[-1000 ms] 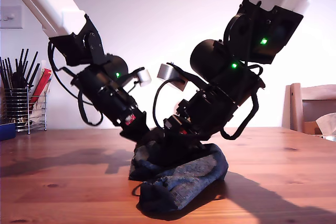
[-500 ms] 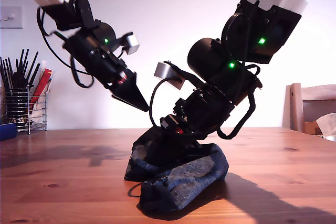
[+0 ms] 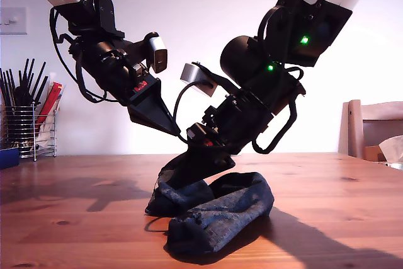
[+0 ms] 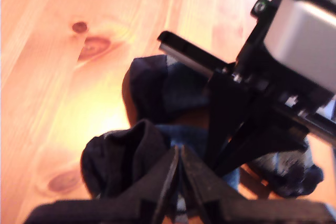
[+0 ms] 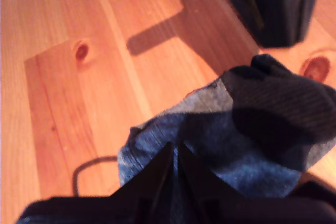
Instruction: Fold the socks in front of you. After folding them, place them to the right side.
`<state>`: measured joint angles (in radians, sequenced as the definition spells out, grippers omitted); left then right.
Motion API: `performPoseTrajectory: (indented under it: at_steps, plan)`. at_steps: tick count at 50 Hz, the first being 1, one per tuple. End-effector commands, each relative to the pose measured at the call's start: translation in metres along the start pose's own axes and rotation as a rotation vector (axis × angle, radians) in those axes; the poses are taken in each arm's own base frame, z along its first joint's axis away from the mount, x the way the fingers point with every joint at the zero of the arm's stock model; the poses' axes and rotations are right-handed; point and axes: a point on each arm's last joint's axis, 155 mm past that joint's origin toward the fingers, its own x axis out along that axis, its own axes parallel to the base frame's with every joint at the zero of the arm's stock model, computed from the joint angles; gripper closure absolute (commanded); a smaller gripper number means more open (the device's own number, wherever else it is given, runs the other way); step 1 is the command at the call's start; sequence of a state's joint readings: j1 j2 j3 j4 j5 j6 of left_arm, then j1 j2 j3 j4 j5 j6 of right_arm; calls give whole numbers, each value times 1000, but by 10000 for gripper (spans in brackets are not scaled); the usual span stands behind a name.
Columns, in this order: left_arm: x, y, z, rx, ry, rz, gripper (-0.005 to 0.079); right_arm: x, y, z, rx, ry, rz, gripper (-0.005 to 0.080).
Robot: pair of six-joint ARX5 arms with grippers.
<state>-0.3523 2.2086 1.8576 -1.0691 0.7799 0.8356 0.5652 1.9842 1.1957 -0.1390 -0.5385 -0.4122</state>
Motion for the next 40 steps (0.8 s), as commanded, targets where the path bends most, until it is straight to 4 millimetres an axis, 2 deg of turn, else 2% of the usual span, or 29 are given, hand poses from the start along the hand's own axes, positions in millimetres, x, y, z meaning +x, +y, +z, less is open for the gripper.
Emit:
performPoseTrajectory:
  at_steps: [1,13,23,33,40]
  plan:
    - [26,6,-24,-43,46,-47,762,3,-5,14,-16,-25,-5,765]
    - [37,9,-39,-70,92,-54,762,-1,-11,27,-50,-45,-19,765]
    - [46,14,-51,-76,150,-33,762,-3,-10,15,-61,0,-6,765]
    - [52,17,-61,-63,197,-4,762,-6,-19,17,-108,-17,-25,765]
    - [53,19,-64,-70,222,12,762,-6,-17,4,-87,40,2,765]
